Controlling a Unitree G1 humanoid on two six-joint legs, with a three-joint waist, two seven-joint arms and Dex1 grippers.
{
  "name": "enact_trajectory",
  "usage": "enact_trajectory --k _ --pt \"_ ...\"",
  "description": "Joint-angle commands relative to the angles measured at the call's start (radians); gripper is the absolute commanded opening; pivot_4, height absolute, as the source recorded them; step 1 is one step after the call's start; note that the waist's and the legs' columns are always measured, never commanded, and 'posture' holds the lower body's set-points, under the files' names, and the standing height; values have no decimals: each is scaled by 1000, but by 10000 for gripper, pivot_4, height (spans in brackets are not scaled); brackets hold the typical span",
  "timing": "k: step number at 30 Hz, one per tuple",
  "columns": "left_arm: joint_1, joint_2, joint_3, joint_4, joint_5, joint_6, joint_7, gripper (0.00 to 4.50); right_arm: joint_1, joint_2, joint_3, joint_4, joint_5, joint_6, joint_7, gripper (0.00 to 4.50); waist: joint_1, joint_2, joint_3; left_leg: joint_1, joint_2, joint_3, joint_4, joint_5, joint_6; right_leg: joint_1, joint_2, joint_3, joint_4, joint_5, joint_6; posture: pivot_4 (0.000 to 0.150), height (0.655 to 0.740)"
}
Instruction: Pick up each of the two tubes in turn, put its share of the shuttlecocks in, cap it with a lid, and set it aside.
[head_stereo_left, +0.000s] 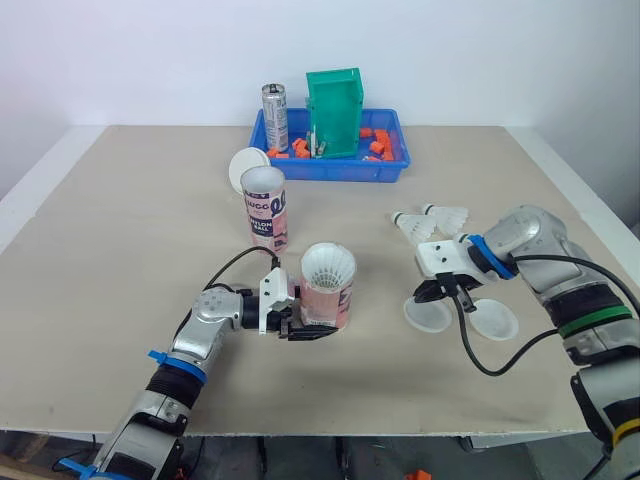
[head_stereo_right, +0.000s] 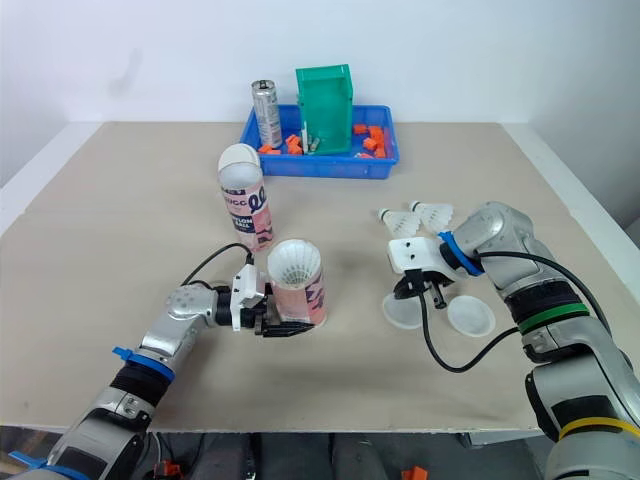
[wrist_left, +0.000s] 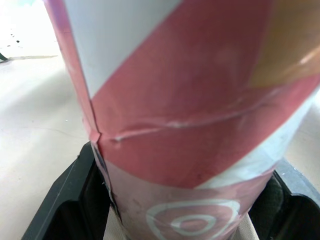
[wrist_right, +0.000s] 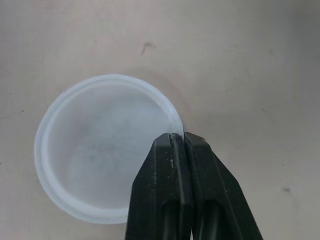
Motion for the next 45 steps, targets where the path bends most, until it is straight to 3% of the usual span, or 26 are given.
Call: enact_trajectory --k 1,10,20,29,34,45 --pt "25 35 -30 61 52 41 -5 32402 -41 -2 -35 0 26 11 37 1179 -2 0 0 0 0 0 0 0 0 0 0 0 0 0 0 1500 7083" --pt "4 45 -42 117 73 48 -24 32402 -240 19 -124 -233 257 169 43 1179 -8 2 0 0 0 0 -1 0 0 -1 0 0 0 0 0 1500 7083" --pt "-47 55 -54 191 86 3 -43 32402 -474 129 -64 -387 460 251 43 1179 -9 0 -2 6 -1 -1 -4 -1 -1 -1 -1 1 -1 1 -1 1500 7083" --pt "-50 67 -67 173 79 34 -78 32402 -512 203 109 -246 331 57 43 1179 -10 -4 -5 7 -1 -1 -4 -1 -1 -1 -1 1 -1 1 -2 1500 7083" --pt "-46 73 -69 161 81 47 -83 32402 -535 226 129 -168 278 -34 43 1179 -9 -4 -5 6 -1 -1 -7 0 0 -1 0 1 -1 1 -2 1500 7083" --pt "-50 79 -68 173 85 48 -93 32402 -603 166 160 -220 418 13 43 1179 -9 -5 -5 5 -1 -1 -8 0 0 -2 0 1 0 0 -4 1500 7083"
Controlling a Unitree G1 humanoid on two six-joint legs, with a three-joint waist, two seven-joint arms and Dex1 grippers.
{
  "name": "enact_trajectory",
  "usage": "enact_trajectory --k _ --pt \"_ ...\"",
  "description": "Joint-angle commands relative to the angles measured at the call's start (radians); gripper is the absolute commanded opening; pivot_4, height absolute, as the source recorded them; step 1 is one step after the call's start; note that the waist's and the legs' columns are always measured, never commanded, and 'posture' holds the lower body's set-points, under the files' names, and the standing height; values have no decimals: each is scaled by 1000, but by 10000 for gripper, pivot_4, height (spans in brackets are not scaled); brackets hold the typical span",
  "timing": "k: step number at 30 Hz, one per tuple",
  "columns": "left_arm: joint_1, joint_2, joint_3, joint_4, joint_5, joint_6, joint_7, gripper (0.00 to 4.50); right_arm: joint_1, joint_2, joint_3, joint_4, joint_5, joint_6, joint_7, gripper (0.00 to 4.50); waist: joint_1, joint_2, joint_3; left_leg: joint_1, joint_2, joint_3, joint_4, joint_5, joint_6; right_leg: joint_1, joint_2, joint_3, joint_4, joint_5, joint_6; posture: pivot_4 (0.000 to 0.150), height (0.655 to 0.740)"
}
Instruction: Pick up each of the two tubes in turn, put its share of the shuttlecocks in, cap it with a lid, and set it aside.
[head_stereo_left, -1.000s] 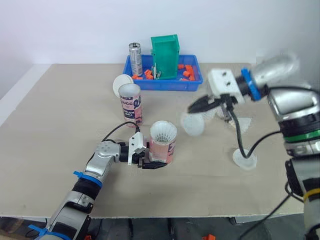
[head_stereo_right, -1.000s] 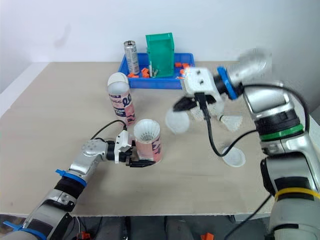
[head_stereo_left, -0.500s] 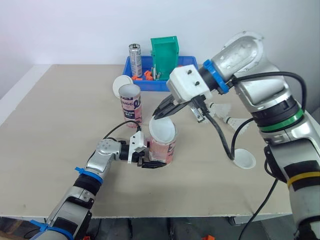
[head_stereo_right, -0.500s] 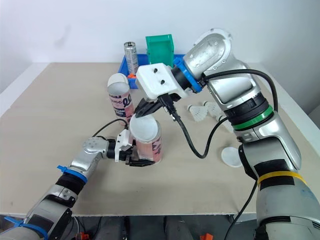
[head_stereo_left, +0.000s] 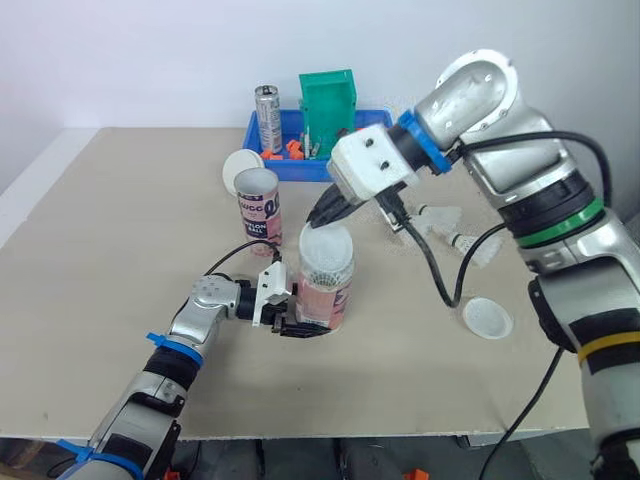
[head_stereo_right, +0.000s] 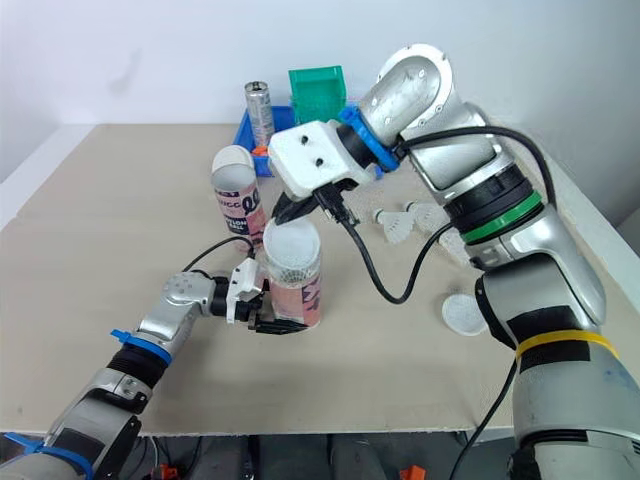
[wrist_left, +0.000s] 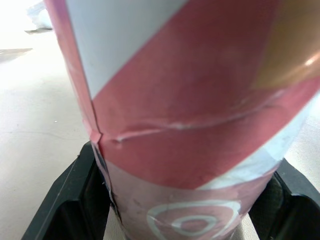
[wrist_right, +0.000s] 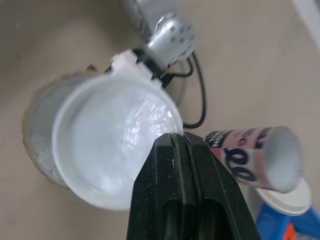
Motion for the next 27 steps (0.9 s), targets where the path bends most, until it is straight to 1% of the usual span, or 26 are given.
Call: enact_trajectory --k 1,5,16,21,25,27 --pt "39 36 -44 84 83 47 7 32402 -30 -33 0 -66 69 29 38 1179 0 0 0 0 0 0 0 0 0 0 0 0 0 0 0 1500 7083" --pt "37 36 -43 86 82 46 5 32402 -3 -56 12 -120 93 53 38 1179 0 0 0 0 0 0 0 0 0 0 0 0 0 0 0 1500 7083" --pt "45 37 -45 78 81 47 5 32402 35 -26 17 -87 2 16 38 1179 0 -1 0 0 0 0 0 0 0 -1 0 0 0 0 0 1500 7083" --pt "48 37 -44 76 80 48 6 32402 37 -58 33 -116 15 -2 38 1179 0 -1 0 0 0 0 0 0 0 -1 0 0 0 0 0 1500 7083" --pt "48 39 -43 76 77 51 6 32402 60 -101 51 -184 33 -13 38 1179 0 -1 -1 0 0 0 0 0 -1 -2 0 0 0 -1 -1 1500 7083" --pt "48 41 -43 75 75 52 7 32402 79 -97 51 -198 19 -20 38 1179 0 -2 -1 0 0 0 -1 -1 -1 -2 0 0 0 -1 -1 1500 7083"
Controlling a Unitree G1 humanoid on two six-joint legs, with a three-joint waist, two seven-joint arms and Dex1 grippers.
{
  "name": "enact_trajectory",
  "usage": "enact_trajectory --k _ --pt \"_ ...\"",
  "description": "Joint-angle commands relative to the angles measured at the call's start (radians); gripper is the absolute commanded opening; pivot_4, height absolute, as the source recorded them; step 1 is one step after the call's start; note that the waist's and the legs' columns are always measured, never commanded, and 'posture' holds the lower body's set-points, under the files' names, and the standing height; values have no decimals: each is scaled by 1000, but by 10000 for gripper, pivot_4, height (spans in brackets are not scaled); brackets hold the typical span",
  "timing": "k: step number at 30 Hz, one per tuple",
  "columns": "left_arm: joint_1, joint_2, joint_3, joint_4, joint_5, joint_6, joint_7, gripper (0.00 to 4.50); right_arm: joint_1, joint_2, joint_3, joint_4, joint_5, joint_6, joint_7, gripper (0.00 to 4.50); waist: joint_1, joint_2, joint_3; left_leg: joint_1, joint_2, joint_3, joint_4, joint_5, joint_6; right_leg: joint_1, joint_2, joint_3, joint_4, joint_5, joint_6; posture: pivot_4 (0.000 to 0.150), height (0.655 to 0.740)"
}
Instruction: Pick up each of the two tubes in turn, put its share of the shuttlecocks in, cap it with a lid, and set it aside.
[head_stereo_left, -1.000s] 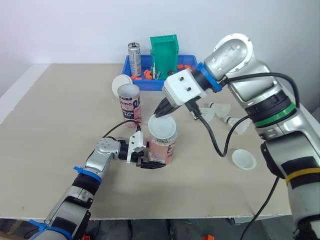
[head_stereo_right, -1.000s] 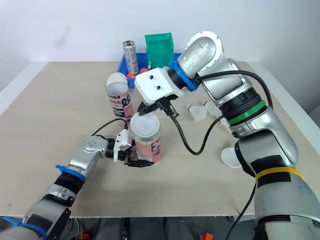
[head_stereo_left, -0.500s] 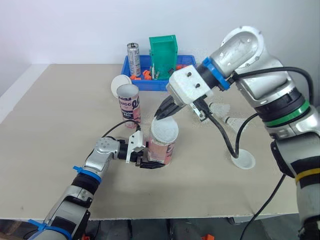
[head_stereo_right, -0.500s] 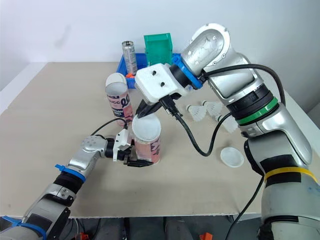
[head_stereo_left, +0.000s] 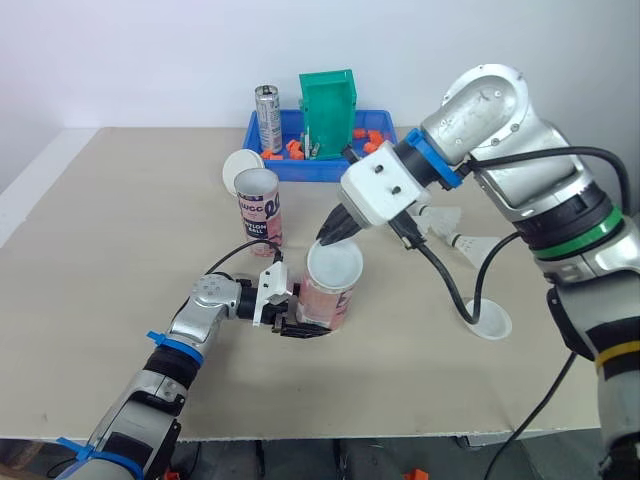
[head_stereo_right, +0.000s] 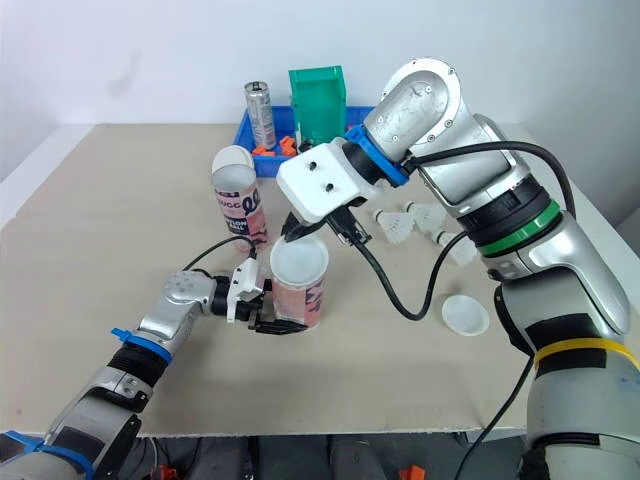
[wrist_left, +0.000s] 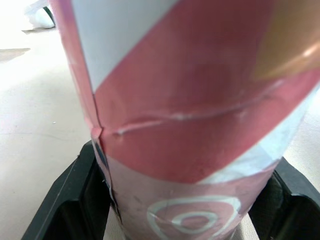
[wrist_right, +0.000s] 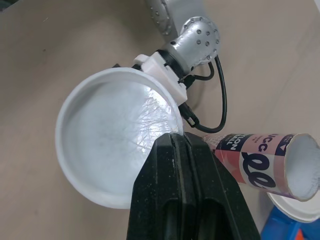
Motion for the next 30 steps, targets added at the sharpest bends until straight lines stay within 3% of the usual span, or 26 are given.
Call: enact_trajectory --k 1,6,12,15,21,24,28,30 --pt "48 40 -33 74 75 52 10 32402 27 -5 4 -42 -9 -24 40 1179 0 -1 -1 0 0 0 0 0 0 0 0 0 0 0 0 1500 7083" --pt "50 43 -30 67 71 59 15 32402 103 72 -20 -32 -68 -18 9 1179 0 -5 -5 1 0 0 -1 -1 -1 1 0 0 0 -2 -1 1500 7083" --pt "68 52 -26 41 67 71 17 32402 124 122 -77 -19 -112 16 1 28063 0 -6 -6 1 0 0 -2 -1 0 2 1 0 0 -2 -2 1500 7083" --pt "70 54 -26 35 66 78 18 32402 95 142 -127 33 -135 21 -36 28063 -3 -6 -6 1 2 0 -2 -1 0 1 2 0 0 -2 -2 1500 7083" --pt "64 52 -27 39 69 78 16 32402 54 117 -275 11 2 181 11 28063 -1 -5 -6 1 3 0 -2 -1 0 1 3 0 0 -1 -3 1500 7083" --pt "59 51 -28 43 70 78 11 32402 117 86 -296 -70 29 219 28 21570 -1 -6 -6 1 3 0 -3 -1 -1 1 3 0 0 -2 -4 1500 7083" --pt "50 50 -29 49 70 77 7 32402 183 64 -287 -139 31 221 36 2283 -2 -6 -6 1 3 0 -4 -1 -1 1 3 0 0 -2 -4 1500 7083" --pt "44 49 -29 52 70 79 6 32402 204 66 -275 -152 15 207 33 1047 -2 -6 -6 1 3 0 -4 -1 -1 0 4 0 1 -2 -4 1500 7083"
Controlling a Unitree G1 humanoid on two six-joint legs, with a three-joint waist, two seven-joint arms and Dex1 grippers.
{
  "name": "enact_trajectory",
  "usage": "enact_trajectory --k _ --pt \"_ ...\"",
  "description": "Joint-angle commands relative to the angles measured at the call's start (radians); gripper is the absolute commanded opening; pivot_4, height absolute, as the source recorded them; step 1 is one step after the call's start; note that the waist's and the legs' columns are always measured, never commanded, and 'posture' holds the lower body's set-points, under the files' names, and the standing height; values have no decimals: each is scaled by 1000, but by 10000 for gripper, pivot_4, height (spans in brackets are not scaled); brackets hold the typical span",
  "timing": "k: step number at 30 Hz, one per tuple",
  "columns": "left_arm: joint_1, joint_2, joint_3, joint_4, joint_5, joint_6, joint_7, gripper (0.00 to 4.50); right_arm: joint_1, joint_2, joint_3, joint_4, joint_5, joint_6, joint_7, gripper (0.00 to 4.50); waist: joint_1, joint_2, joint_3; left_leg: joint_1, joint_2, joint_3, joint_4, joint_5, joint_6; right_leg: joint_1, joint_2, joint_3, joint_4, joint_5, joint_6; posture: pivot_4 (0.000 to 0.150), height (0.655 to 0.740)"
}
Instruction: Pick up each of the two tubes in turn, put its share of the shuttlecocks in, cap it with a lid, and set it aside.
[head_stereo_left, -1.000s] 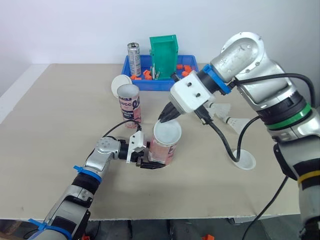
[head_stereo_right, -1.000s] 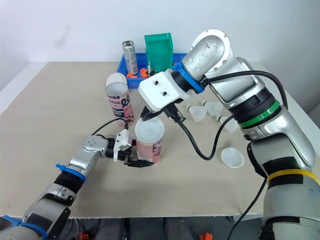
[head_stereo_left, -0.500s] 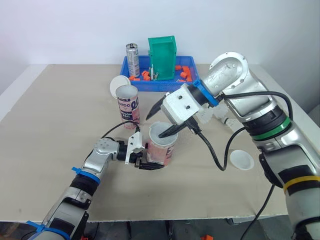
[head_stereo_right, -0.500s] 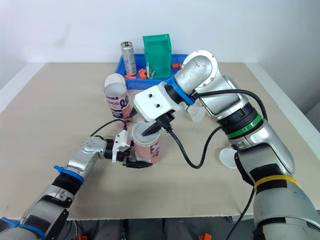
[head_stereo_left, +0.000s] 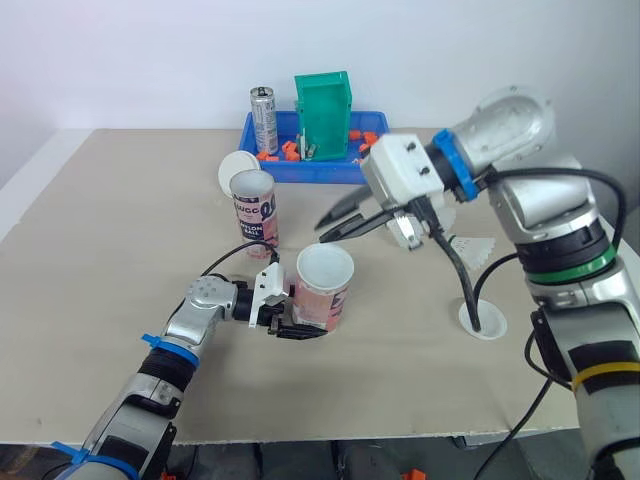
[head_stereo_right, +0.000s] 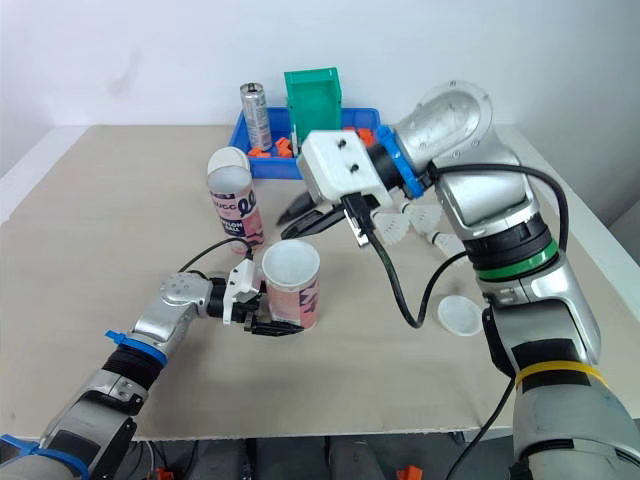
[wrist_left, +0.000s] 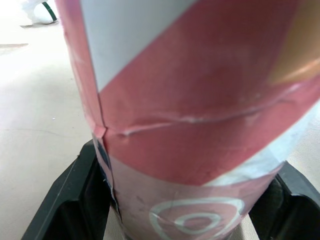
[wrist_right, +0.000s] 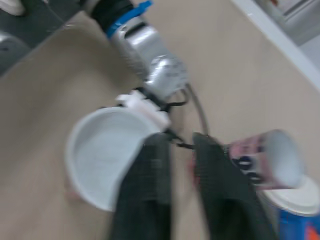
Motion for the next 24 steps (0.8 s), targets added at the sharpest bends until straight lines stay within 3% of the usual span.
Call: enact_trajectory --k 1,6,17,20,24 --pt "31 29 -36 77 70 46 6 32402 12 -10 21 -50 -34 -39 35 1047 0 0 0 0 0 0 0 0 0 0 0 0 0 0 0 1500 7083" --pt "30 28 -37 72 68 48 5 32402 43 -1 146 5 -215 -176 11 1047 0 0 0 0 0 0 0 0 0 0 0 0 0 0 0 1500 7083" --pt "44 30 -31 36 58 64 15 32402 32 30 276 143 -309 -380 41 1047 -1 -2 -15 11 0 0 0 -3 -4 2 0 1 0 -1 0 1500 7083" --pt "51 30 -30 23 56 70 18 32402 5 50 234 170 -261 -346 41 1047 -2 -3 -17 16 1 0 0 -4 -5 4 0 1 0 -1 -1 1500 7083" --pt "55 34 -29 13 56 72 19 32402 -26 66 47 116 -10 -85 40 1047 -2 -3 -15 16 1 0 0 -5 -6 3 -1 1 0 -1 -2 1500 7083"
